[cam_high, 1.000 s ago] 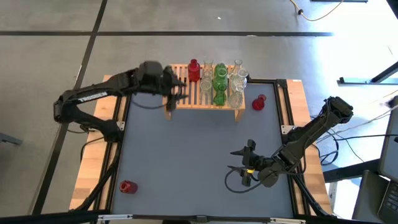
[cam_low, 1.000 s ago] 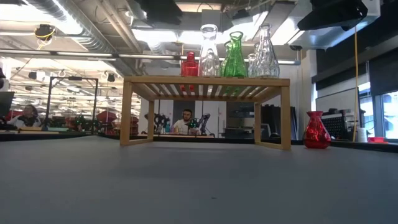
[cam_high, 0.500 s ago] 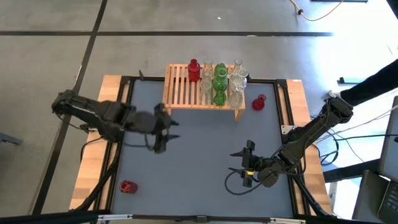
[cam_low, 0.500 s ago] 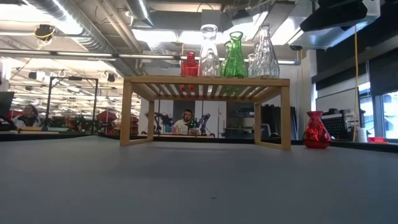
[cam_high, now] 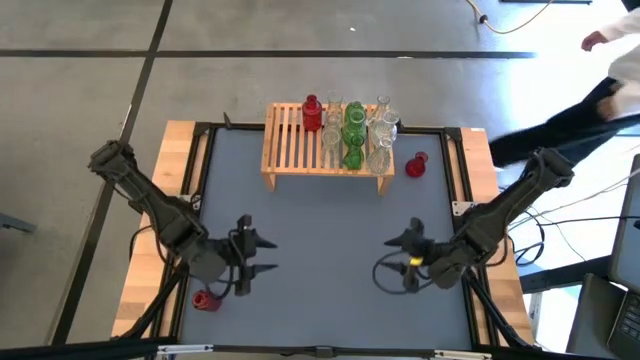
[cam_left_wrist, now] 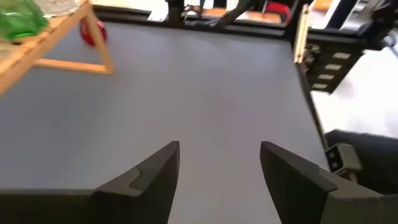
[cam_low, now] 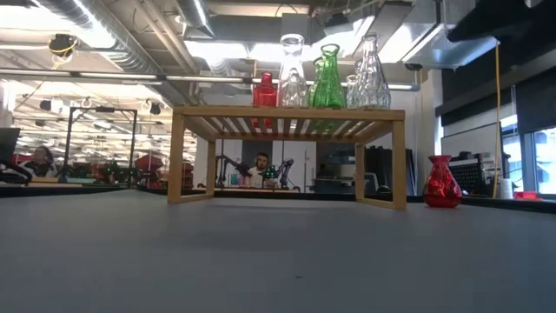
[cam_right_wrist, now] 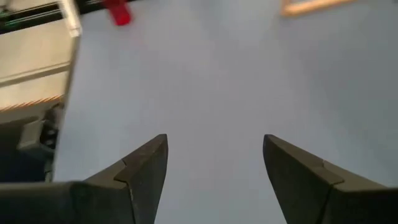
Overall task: Sort vases onto shelf
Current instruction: Put the red vase on the shelf aligned with the other red vase
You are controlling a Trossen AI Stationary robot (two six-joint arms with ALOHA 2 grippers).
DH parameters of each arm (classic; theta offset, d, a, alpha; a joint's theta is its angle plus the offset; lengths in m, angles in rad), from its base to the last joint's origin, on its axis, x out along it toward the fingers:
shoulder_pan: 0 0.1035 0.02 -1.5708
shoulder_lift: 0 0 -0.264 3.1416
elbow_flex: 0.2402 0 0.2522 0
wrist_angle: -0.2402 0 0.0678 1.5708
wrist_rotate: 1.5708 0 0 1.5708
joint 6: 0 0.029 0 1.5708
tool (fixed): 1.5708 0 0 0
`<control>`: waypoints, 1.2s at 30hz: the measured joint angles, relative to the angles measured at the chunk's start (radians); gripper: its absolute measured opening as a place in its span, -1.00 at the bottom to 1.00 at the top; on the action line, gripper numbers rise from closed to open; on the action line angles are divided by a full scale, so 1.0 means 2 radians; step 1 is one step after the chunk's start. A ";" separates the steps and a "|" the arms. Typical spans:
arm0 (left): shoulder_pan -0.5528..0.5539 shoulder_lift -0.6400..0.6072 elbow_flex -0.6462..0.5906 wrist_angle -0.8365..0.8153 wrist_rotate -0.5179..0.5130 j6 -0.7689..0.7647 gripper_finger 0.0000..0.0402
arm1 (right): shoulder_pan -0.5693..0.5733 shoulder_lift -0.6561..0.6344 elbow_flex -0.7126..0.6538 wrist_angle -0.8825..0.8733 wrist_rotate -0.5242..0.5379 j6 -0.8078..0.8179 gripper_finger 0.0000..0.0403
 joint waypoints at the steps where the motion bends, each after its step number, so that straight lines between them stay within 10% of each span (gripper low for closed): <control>1: -0.007 0.000 -0.011 0.020 -0.006 0.000 0.08 | 0.000 -0.012 0.000 -0.025 0.003 0.021 0.25; 14: -0.030 0.000 -0.105 0.161 -0.022 0.003 0.08 | -0.096 -0.113 0.000 -0.316 0.096 0.248 0.25; 36: -0.030 0.000 -0.105 0.160 -0.015 0.002 0.08 | -0.478 -0.111 -0.005 -0.340 -0.021 0.031 0.26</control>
